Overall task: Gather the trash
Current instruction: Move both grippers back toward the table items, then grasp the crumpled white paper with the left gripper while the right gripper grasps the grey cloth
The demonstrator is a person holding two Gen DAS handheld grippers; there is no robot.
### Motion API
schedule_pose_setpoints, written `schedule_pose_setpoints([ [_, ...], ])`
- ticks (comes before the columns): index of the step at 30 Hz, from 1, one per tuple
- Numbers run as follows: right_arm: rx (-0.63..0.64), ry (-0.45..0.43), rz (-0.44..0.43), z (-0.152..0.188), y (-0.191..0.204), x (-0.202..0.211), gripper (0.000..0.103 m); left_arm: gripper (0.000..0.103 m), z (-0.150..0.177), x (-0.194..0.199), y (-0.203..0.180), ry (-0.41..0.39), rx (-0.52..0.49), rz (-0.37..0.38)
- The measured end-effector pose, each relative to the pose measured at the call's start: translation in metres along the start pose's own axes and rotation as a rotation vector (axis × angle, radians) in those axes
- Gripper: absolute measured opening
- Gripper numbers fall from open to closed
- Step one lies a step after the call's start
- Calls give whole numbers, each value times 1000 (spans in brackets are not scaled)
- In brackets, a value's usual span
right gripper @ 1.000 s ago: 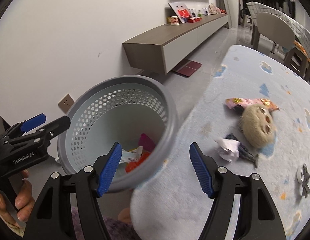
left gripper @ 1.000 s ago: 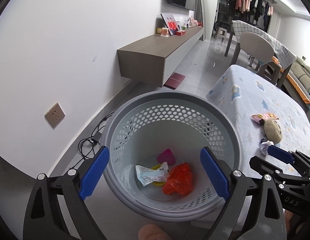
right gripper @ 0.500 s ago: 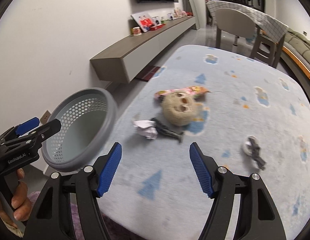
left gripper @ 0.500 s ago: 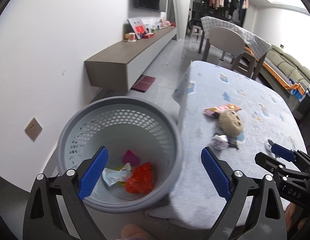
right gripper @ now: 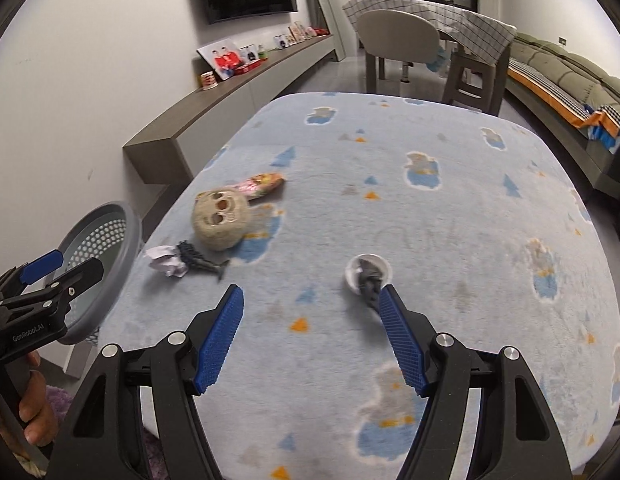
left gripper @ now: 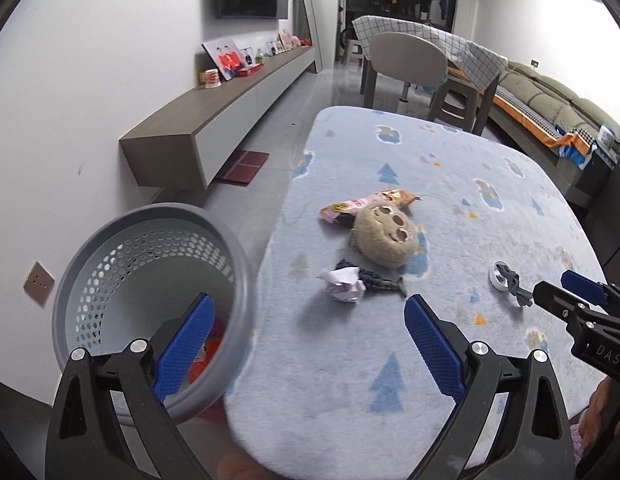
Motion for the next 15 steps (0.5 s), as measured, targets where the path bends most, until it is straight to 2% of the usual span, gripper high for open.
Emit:
schedule_pose_setpoints([
  [6, -43, 5, 7, -2, -29, -12, 67, 94, -6, -14, -22, 15, -28, 3],
  [15, -65, 9, 17, 0, -50, -22, 68, 94, -17, -33, -39, 15, -57, -10],
])
Point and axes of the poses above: each gripper's, at about its wrist camera, not at the fingertips, and x roughly against the way its jaws point, y to its left, z to its underside, the point moved 10 cm from there along -x, roughly the way its jaws point, and after that the axes turned 2 degrees about y, right-handed, at the moved point
